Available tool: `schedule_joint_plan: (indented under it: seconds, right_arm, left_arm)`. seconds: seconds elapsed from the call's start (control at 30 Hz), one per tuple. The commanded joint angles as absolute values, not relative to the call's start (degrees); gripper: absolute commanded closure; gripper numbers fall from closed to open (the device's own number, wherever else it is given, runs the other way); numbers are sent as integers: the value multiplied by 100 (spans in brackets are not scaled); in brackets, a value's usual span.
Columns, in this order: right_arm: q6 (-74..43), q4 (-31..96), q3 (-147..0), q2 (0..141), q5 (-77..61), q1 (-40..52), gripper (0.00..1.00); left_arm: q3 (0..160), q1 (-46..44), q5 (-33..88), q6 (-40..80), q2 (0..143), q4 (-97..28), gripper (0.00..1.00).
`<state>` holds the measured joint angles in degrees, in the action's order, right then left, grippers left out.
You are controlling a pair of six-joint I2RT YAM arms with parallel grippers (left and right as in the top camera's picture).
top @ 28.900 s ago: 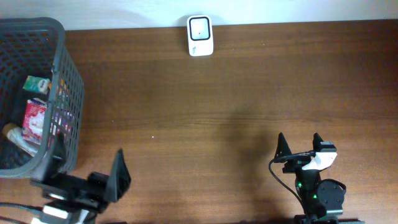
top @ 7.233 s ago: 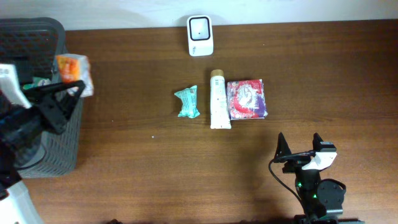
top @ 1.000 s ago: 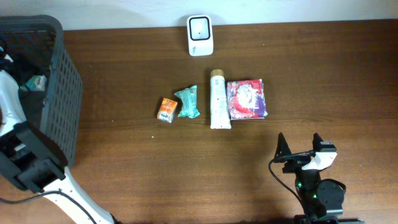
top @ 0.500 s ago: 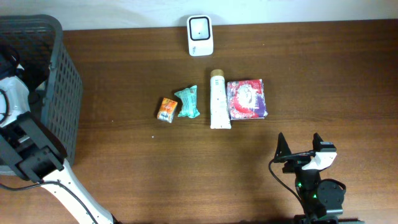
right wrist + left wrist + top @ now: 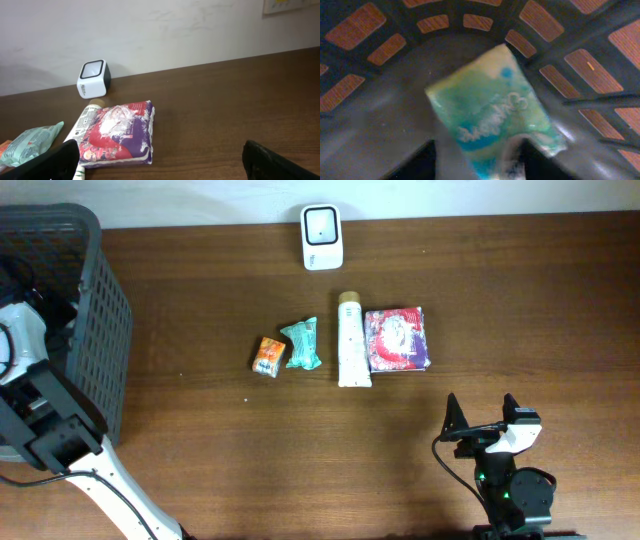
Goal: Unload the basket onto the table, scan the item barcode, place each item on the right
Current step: 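Grasp the small green-white box in the basket with the left gripper, then place the green-white box left of the orange pack and release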
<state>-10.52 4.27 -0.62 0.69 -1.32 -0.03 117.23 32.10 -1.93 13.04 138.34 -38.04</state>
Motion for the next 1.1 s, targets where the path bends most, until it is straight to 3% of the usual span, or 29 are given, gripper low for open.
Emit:
schedule_joint_plan:
  seconds: [0.0, 0.07, 0.27, 0.47, 0.67, 0.8, 0.87, 1.07]
  right_arm:
    - [-1076, 456, -32, 32, -80, -40, 1]
    - [-1076, 456, -32, 32, -78, -40, 1]
    - [-1076, 456, -32, 32, -78, -40, 2]
    - [-1076, 456, -32, 32, -78, -40, 1]
    - [-1076, 456, -32, 32, -80, -40, 1]
    - [-1076, 456, -32, 32, -80, -40, 1]
    - [-1076, 456, -32, 32, -78, -40, 1]
    - [-1076, 456, -32, 32, -78, -40, 1]
  left_arm:
    - [11703, 3242, -366, 1315, 14326, -4115, 82]
    - [11705, 3242, -364, 1315, 14324, -4263, 100]
    - [11920, 3242, -366, 1315, 13705, -5266, 100]
    - [11933, 3242, -318, 1319, 11764, -6047, 100]
    - [11933, 3240, 862, 1514, 9970, -6090, 100]
    - [11931, 3197, 2652, 1581, 9115, -6075, 100]
    - [11931, 2821, 3398, 1577, 8984, -6261, 100]
    - [11614, 1184, 2888, 1188, 9072, -6676, 100]
